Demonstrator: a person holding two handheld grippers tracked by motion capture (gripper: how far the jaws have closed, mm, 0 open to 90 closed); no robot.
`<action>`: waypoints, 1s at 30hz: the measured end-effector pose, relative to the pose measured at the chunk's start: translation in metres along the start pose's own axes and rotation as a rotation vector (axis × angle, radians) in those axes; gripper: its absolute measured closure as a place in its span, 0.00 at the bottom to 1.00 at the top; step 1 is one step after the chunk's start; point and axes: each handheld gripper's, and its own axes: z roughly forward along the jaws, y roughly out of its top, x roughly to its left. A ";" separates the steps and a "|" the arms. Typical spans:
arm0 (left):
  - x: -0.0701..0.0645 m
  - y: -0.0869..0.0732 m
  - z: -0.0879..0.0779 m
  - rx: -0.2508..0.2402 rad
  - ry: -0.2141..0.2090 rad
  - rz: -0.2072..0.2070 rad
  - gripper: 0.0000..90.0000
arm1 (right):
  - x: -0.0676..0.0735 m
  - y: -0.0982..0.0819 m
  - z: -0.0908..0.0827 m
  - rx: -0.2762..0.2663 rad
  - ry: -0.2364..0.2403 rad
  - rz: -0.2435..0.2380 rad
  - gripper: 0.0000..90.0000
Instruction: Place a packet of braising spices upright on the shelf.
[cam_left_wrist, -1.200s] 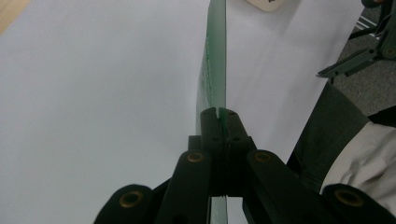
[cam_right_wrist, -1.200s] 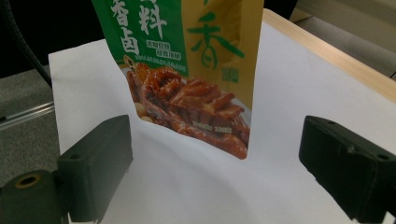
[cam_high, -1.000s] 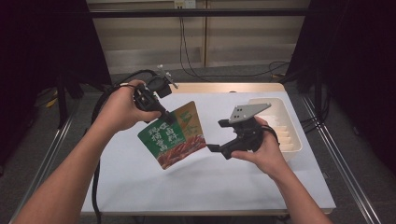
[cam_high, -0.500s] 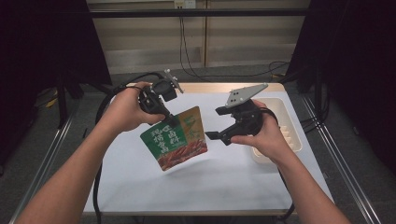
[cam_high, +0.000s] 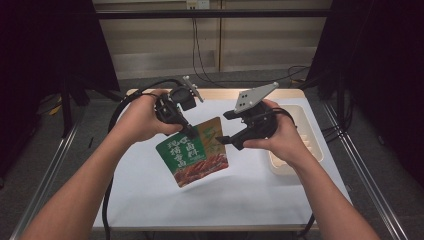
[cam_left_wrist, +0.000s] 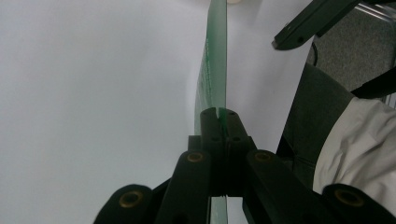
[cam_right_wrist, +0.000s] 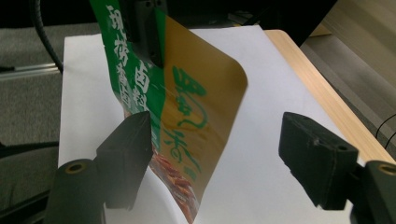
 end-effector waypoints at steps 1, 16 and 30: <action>0.000 0.000 0.000 0.000 0.000 0.000 1.00 | 0.000 0.000 0.000 0.000 0.000 0.000 0.30; -0.005 0.008 0.009 -0.009 -0.019 0.040 1.00 | -0.002 0.009 0.013 0.017 0.062 -0.062 0.51; -0.001 0.010 0.012 -0.005 -0.028 0.036 1.00 | 0.000 0.011 0.013 0.050 0.149 -0.097 1.00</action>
